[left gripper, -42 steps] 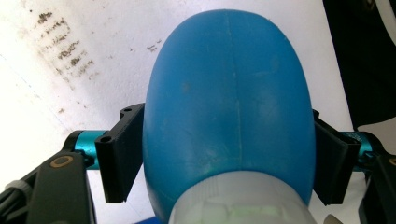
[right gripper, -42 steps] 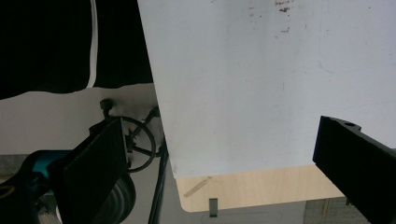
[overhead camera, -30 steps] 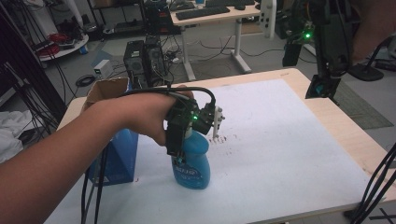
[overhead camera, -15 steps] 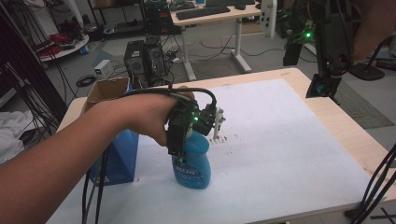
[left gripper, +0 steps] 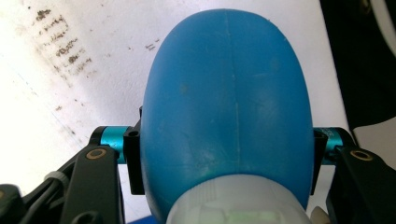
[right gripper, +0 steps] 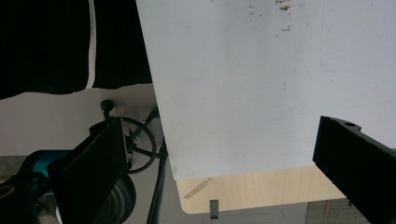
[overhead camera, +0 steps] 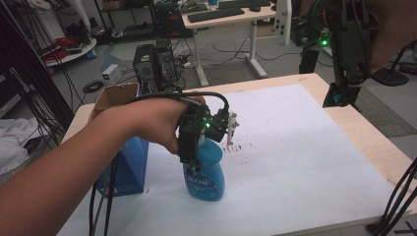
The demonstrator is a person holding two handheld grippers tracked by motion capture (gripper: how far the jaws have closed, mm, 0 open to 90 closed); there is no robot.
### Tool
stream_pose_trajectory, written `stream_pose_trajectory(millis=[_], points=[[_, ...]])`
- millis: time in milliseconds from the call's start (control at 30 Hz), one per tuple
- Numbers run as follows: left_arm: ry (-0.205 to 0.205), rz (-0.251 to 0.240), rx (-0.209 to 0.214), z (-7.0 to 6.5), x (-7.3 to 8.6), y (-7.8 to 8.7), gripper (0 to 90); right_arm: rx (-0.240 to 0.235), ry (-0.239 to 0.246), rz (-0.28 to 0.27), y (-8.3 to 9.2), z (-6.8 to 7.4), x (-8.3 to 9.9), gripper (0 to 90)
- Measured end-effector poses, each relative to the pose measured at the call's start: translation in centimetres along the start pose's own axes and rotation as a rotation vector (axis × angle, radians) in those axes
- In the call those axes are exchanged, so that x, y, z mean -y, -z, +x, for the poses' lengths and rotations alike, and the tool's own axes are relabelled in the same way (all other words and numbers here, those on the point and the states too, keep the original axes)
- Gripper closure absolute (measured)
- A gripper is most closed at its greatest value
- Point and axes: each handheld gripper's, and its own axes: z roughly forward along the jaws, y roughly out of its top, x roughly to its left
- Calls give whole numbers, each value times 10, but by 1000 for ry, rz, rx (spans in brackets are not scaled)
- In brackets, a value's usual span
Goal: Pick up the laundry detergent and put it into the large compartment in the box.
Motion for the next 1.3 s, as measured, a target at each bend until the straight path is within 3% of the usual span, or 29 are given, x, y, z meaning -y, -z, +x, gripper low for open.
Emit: stream_pose_trajectory(millis=[333, 567, 867, 900, 933, 1067, 1100, 1133, 1300], points=[[51, -35, -7, -10, 12, 44, 387, 2, 12, -6, 0, -1, -6, 21], [153, -15, 14, -13, 26, 82, 386, 4, 29, -4, -1, -1, -10, 21], [257, -15, 7, -15, 44, 120, 386, 9, 40, -5, -2, -2, -12, 21], [301, -26, -5, -14, 52, 131, 386, 9, 47, 6, -4, -3, -15, 21], [301, -26, -5, -14, 52, 131, 386, 9, 47, 6, -4, -3, -15, 21], [384, -42, -11, -13, 69, 143, 386, 7, 59, 9, -6, -4, -19, 21], [384, -42, -11, -13, 69, 143, 386, 7, 59, 9, -6, -4, -19, 21], [467, -37, -3, -12, 80, 148, 386, 4, 55, 5, -5, -4, -19, 21], [636, -22, 3, -12, 100, 157, 386, 8, 58, 4, -6, -7, -20, 21]])
